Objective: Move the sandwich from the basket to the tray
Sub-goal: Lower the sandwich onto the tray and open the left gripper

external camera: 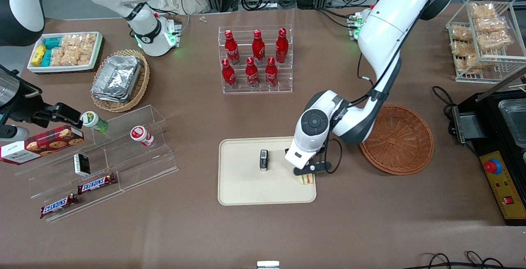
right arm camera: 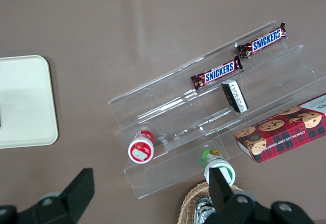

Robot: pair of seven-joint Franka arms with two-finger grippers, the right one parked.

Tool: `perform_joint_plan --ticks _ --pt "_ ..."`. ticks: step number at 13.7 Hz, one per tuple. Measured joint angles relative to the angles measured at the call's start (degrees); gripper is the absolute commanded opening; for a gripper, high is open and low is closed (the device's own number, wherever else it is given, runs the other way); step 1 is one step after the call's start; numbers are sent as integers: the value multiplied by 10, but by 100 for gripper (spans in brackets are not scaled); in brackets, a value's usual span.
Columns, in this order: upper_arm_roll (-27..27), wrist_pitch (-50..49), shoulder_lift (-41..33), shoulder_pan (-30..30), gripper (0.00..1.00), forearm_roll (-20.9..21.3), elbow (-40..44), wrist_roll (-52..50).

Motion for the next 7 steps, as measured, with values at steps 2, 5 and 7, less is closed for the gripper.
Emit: perform_joint_plan --ticks 2,5,7 --pt "0 0 0 0 100 0 1 0" --pt "0 1 0 1 100 0 7 0" --pt "0 1 -4 5 100 0 18 -1"
